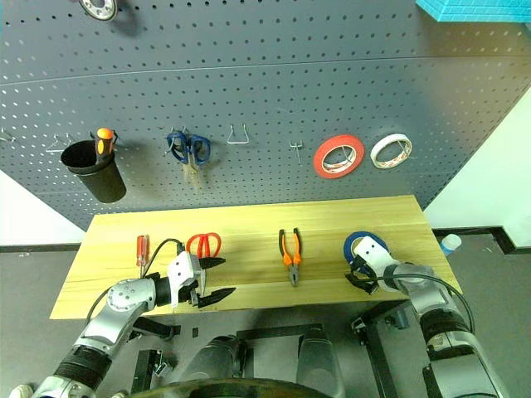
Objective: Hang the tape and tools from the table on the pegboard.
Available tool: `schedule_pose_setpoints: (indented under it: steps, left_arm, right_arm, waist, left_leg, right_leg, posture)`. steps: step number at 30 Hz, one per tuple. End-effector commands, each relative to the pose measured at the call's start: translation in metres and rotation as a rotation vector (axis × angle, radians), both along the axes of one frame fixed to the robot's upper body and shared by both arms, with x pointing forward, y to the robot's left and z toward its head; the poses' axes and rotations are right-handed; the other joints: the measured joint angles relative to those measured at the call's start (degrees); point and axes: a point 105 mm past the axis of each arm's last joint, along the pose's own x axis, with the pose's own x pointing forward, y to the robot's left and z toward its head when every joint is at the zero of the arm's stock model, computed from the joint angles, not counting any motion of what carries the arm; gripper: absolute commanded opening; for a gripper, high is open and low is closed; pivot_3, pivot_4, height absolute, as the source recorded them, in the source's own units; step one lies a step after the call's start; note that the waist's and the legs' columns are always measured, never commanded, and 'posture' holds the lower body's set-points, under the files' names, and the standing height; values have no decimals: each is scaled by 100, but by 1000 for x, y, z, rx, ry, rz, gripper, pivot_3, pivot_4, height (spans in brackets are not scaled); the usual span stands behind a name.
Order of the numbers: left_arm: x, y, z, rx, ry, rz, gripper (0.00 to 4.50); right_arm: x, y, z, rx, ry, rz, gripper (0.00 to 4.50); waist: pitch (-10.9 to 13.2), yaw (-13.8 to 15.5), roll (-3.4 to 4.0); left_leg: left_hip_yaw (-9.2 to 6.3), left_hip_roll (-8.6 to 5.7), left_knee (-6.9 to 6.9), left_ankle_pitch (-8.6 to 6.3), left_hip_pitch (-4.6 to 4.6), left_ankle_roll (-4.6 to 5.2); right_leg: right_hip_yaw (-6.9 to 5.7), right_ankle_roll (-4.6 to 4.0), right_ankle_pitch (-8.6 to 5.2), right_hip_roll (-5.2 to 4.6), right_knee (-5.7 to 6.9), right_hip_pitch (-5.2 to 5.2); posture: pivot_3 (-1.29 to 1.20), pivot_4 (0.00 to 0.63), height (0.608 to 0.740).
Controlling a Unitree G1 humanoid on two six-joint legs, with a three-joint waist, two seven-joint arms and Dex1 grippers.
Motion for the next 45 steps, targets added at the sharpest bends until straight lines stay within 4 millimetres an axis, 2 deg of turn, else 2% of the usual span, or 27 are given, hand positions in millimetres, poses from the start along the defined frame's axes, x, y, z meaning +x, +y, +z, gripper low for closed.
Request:
schedule_pose_setpoints:
  steps: [1, 6, 9, 14, 18, 19, 24, 27, 30, 33, 35, 40, 45]
  left_arm:
    - [-2, 0, 6, 0, -3, -30, 3907]
    - [-9, 2, 6, 0, 17, -37, 3907]
    - [-11, 4, 5, 7, 21, -30, 3956]
    - [-12, 8, 1, 17, 26, -16, 3956]
    - [-12, 11, -4, 23, 31, -6, 3956]
    - [-12, 12, -6, 25, 32, -3, 3956]
    - [-9, 21, -8, 28, -6, 47, 3956]
    - [-2, 33, -3, 12, -66, 143, 3956]
    - [-4, 44, -5, 16, -69, 199, 3956]
    - [-9, 51, -6, 20, -70, 232, 3956]
    - [-10, 52, -3, 16, -77, 245, 3956]
    - [-9, 49, 12, 6, -102, 246, 3956]
    - [1, 41, 28, -16, -124, 249, 3956]
  right_arm:
    - [6, -1, -3, -16, 37, -36, 4500]
    - [4, -2, -8, -3, 117, -68, 4500]
    - [0, -1, -10, 31, 185, -93, 3892]
    - [-4, 0, -13, 39, 227, -101, 2290]
    - [-5, 2, -12, 65, 241, -117, 829]
    - [-4, 2, -11, 67, 237, -119, 676]
    - [5, 6, 1, 7, 140, -53, 655]
    - [8, 40, 26, -52, -81, 206, 655]
    - [1, 78, 53, -111, -318, 469, 655]
    - [-3, 96, 67, -301, -540, 717, 655]
    - [2, 104, 79, -408, -680, 831, 655]
    - [32, 127, 139, -582, -1072, 911, 655]
    - [58, 135, 180, -688, -1234, 888, 655]
  waist:
    - [0, -1, 0]
    - [-1, 5, -3]
    - [-2, 9, -5]
    - [-7, 19, -12]
    - [-11, 16, -18]
    - [-11, 16, -18]
    - [-10, 18, -17]
    - [-8, 28, -13]
    - [1, 8, 0]
    - [7, 0, 7]
    - [13, 20, -3]
    - [29, 35, -20]
    - [29, 32, -21]
  left_leg:
    - [0, 0, 2, 0, 1, 0]
    - [-1, 1, 4, 1, 5, 1]
    - [-1, 0, 3, 1, 5, 1]
    - [-3, 1, 4, 1, 10, 1]
    - [-3, 1, 4, 0, 14, 1]
    - [-3, 1, 4, 0, 14, 1]
    - [-3, 1, 3, 0, 13, 1]
    - [-3, 0, 1, 0, 5, 0]
    - [-3, 1, -7, 0, -4, 0]
    - [13, 1, -2, -1, -2, -1]
    - [14, -1, 6, -1, -2, -1]
    - [11, 1, 6, 0, -3, -1]
    - [10, 1, 1, 0, -4, -1]
  right_leg:
    - [0, -3, -1, 0, 0, 1]
    - [1, -11, -3, 1, 3, 5]
    - [2, -7, -1, 1, 3, 5]
    - [1, -9, -2, 2, 4, 11]
    - [1, -11, -4, 2, 3, 16]
    - [1, -11, -4, 2, 3, 16]
    - [1, -3, 0, 2, 3, 13]
    - [1, 4, 3, 1, 3, 5]
    - [2, 17, 1, 0, 5, -10]
    - [11, 19, -1, -1, 4, -12]
    - [12, 11, -5, -3, 4, -7]
    - [12, -12, -6, 0, 7, -10]
    - [13, -19, -1, 0, 5, -10]
  posture:
    - [-56, 72, 732]
    - [-48, 73, 732]
    - [-43, 74, 732]
    - [-41, 74, 732]
    - [-43, 75, 732]
    - [-43, 75, 732]
    - [-48, 73, 732]
    - [-51, 72, 732]
    - [-56, 76, 732]
    - [-58, 76, 732]
    - [-58, 76, 732]
    - [-58, 76, 732]
    - [-49, 71, 732]
